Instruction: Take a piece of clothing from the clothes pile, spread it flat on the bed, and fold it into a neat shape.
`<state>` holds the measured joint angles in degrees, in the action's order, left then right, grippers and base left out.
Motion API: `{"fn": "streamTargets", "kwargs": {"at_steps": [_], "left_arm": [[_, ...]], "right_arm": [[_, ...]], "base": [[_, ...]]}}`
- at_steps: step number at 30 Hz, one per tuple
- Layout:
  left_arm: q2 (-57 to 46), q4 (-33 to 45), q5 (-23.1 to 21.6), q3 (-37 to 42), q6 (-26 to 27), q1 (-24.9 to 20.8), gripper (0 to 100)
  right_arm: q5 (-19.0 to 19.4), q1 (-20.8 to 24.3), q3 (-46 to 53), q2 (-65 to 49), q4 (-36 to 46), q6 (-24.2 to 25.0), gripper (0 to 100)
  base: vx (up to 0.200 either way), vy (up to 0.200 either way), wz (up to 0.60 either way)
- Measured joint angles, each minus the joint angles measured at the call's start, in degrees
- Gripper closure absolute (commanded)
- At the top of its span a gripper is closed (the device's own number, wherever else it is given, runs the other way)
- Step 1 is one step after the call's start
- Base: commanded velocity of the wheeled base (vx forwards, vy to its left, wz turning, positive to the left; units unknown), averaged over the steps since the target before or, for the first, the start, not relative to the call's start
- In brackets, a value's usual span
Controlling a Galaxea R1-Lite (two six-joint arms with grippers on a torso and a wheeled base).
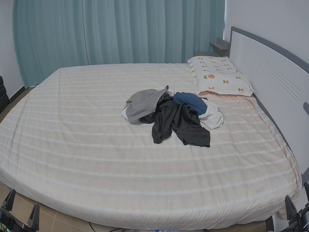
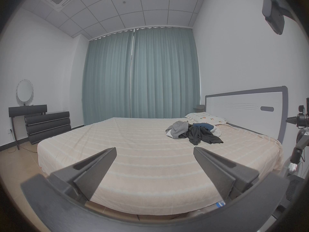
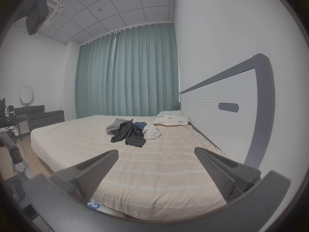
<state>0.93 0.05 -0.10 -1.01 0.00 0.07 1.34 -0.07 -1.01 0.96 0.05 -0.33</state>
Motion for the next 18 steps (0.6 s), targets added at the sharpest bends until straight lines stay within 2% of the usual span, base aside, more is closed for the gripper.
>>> {"fn": "streamTargets", "kwargs": {"at_steps": [11, 18], "left_arm": [[0.00, 0.00, 0.00, 0.00, 0.02, 0.00, 0], [0.00, -0.02, 0.00, 0.00, 0.02, 0.00, 0]], "right_arm": [[0.05, 0.05, -0.37, 0.02, -0.05, 0.12, 0], [1.01, 0.32, -8.69, 6.39, -0.21, 2.49, 0]], "base": [[0.000, 0.000, 0.00], [0.000, 0.000, 0.00]]}}
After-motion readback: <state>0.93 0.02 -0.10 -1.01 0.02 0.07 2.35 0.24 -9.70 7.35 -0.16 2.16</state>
